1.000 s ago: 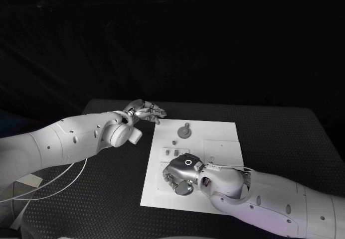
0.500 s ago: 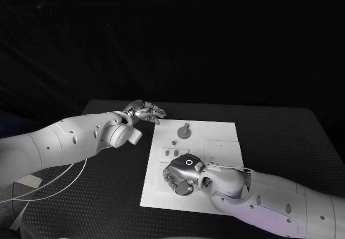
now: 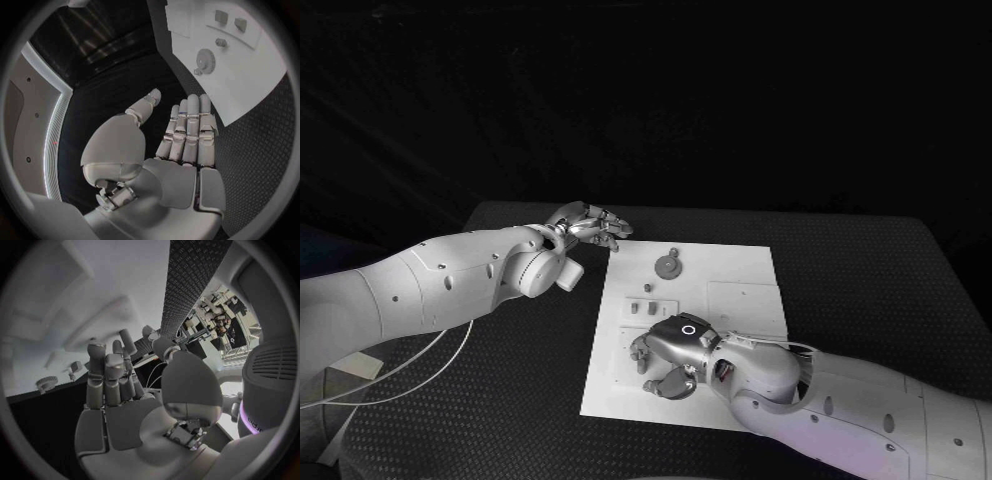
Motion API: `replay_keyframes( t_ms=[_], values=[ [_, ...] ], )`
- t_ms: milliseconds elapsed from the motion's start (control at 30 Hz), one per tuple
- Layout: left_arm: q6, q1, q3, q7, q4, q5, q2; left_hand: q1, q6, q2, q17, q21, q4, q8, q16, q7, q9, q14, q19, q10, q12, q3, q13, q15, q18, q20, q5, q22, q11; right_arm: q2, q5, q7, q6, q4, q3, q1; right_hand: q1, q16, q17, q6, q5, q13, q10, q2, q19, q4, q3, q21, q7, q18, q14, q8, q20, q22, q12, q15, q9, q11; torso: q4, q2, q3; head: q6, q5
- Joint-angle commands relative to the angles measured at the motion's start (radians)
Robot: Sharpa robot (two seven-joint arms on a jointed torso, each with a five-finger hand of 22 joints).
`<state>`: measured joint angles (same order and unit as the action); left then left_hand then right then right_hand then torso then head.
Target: Assemble the parts on the task board
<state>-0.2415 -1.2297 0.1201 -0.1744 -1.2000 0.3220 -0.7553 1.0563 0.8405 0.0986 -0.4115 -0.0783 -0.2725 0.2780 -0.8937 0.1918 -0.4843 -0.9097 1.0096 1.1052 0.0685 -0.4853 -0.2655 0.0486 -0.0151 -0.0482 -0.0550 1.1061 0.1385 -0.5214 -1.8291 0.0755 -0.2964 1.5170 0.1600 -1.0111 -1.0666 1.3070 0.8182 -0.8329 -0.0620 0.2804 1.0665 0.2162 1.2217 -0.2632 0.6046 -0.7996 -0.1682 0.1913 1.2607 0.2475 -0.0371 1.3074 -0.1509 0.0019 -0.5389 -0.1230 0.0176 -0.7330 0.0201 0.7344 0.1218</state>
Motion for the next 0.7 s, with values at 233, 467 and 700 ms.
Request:
replay_keyframes(
  t_ms=[233, 467, 700],
  values=[
    [0.011, -0.001, -0.001, -0.004, 0.003, -0.005, 0.000, -0.007, -0.006, 0.006, -0.001, 0.006, 0.000, -0.003, 0.007, 0.000, 0.001, 0.005, 0.001, -0.004, 0.000, 0.008, -0.001, 0.004, -0.008, 0.001, -0.001, -0.001, 0.006, -0.047, 0.026, -0.024, -0.143, 0.069, -0.015, -0.023, -0.030, 0.008, 0.002, -0.004, 0.001, -0.001, 0.010, -0.006, 0.007, 0.004, 0.005, 0.003, -0.009, 0.070, 0.008, 0.004, -0.002, 0.015, -0.006, 0.002, 0.000, 0.006, -0.0018, 0.000, 0.0014, -0.013, -0.009],
    [0.010, -0.001, -0.001, -0.010, 0.008, -0.005, 0.002, -0.007, -0.006, 0.005, -0.001, 0.006, 0.000, -0.003, 0.007, 0.000, 0.001, 0.005, 0.001, -0.004, 0.001, 0.008, -0.001, 0.004, -0.008, 0.001, -0.001, -0.001, 0.006, -0.136, 0.136, -0.022, -0.140, 0.105, -0.072, -0.068, -0.053, 0.008, -0.002, -0.020, 0.001, 0.011, 0.080, -0.057, 0.013, -0.017, -0.009, 0.002, -0.014, 0.070, 0.018, 0.016, -0.003, 0.018, -0.045, -0.024, 0.000, 0.033, -0.0014, 0.001, 0.0006, -0.031, -0.032],
    [0.005, -0.001, -0.001, -0.016, 0.011, -0.010, 0.000, -0.006, -0.002, 0.002, -0.003, 0.005, 0.001, 0.000, 0.006, -0.001, 0.000, 0.004, 0.003, -0.002, 0.002, 0.008, -0.002, 0.004, -0.008, 0.001, -0.001, -0.001, 0.005, -0.237, 0.229, -0.022, -0.054, 0.112, -0.080, -0.153, -0.023, 0.008, -0.003, -0.019, 0.001, 0.026, 0.150, -0.063, 0.017, 0.006, -0.027, 0.000, -0.008, 0.070, 0.024, 0.015, -0.002, 0.020, -0.081, -0.045, 0.005, 0.054, -0.0055, 0.002, 0.0006, -0.043, -0.048]
  ],
)
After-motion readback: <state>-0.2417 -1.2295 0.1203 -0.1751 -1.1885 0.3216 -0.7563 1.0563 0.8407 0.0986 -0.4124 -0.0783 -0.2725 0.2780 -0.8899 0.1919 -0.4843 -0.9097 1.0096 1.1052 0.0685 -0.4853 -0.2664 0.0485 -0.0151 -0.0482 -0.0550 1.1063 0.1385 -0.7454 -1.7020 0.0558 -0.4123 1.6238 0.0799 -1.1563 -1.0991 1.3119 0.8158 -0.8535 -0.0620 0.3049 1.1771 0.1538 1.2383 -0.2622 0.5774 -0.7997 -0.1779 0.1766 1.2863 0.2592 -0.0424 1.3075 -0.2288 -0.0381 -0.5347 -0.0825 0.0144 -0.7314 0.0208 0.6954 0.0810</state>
